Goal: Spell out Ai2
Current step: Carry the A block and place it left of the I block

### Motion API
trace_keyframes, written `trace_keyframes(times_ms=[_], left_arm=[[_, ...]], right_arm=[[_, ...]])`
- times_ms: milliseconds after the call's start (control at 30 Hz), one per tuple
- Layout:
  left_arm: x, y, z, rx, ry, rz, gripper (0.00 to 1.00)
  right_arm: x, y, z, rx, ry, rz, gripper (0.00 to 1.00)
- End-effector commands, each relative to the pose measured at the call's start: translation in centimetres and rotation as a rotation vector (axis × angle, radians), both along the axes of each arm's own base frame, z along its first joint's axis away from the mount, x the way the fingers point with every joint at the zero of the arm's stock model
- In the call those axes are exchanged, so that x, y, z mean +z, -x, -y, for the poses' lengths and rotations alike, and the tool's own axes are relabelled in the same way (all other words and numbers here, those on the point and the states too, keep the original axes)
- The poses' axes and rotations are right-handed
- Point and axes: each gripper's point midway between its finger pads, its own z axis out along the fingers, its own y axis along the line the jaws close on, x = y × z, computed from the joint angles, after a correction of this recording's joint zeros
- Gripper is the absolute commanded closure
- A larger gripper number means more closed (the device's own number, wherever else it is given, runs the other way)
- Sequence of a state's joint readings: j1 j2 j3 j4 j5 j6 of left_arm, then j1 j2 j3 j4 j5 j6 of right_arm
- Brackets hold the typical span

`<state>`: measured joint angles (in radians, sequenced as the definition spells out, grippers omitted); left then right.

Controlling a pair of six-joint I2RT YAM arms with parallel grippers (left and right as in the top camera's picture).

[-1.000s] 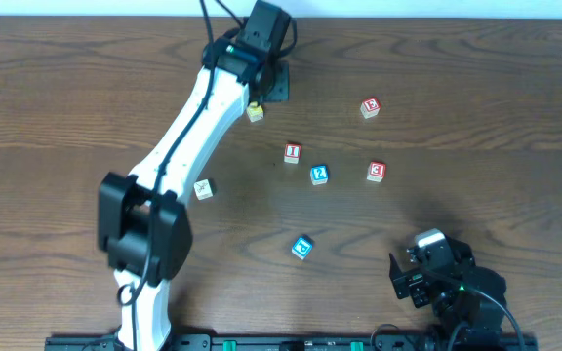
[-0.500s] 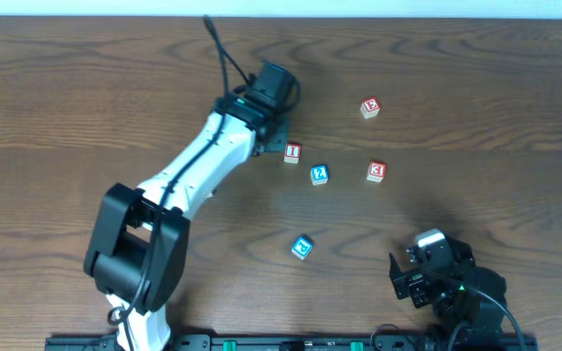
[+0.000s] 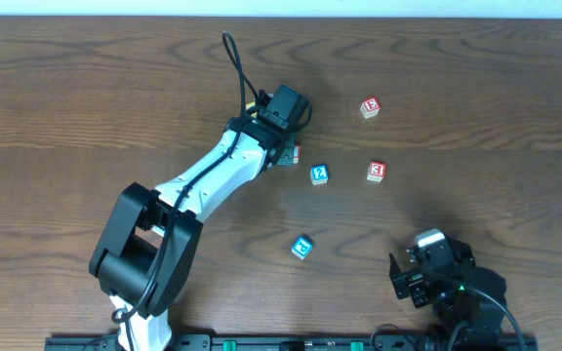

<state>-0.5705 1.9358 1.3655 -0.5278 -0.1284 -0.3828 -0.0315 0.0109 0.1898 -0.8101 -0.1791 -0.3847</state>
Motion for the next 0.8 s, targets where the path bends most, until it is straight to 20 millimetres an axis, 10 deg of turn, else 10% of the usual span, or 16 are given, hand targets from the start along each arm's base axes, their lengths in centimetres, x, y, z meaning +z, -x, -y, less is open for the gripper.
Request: trace_keyframes(times_ms=[0, 767], left_arm=[[0.1, 0.0, -0.1, 0.017, 0.017, 0.004, 0.94], [-3.4, -0.3, 0.2, 0.024, 0.077, -0.071, 0.94]], right_arm=[[-0.3, 0.0, 0.1, 0.004, 0.009, -0.004, 0.01], [-0.3, 0.0, 0.1, 0.004, 0.009, -0.004, 0.01]])
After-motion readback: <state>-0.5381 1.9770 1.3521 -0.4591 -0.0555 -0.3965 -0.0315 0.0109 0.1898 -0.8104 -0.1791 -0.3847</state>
